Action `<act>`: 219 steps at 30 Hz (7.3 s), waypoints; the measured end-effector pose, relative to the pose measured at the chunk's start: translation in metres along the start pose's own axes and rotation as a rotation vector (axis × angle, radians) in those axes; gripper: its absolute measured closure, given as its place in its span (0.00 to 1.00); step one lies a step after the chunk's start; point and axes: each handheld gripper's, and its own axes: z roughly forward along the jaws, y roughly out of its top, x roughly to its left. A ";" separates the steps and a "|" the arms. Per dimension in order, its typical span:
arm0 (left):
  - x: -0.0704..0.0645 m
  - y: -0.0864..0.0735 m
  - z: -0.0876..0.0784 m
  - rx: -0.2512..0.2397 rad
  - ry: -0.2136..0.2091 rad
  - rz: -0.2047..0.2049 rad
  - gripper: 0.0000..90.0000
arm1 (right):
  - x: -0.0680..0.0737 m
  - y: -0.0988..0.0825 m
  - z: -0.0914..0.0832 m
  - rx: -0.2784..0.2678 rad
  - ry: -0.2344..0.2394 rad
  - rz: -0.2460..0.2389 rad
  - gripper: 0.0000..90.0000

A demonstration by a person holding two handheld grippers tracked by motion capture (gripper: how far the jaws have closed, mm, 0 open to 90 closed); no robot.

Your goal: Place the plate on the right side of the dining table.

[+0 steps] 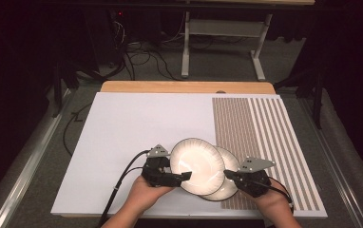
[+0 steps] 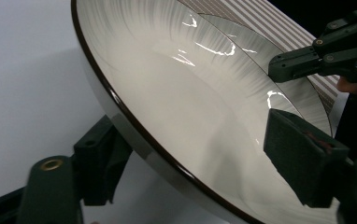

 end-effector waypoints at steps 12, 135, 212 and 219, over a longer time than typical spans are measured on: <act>0.007 0.001 -0.004 0.019 0.014 -0.075 0.53 | 0.001 0.000 0.000 0.001 -0.004 0.001 1.00; -0.003 -0.011 -0.061 -0.432 0.169 0.317 0.87 | 0.011 0.037 -0.012 -0.312 -0.029 0.113 0.13; -0.042 0.123 0.081 -0.229 0.009 0.290 0.88 | -0.103 -0.013 -0.096 -0.404 -0.186 0.343 0.96; -0.048 0.129 0.105 -0.215 0.002 0.286 0.88 | -0.118 -0.029 -0.104 -0.396 -0.220 0.369 0.96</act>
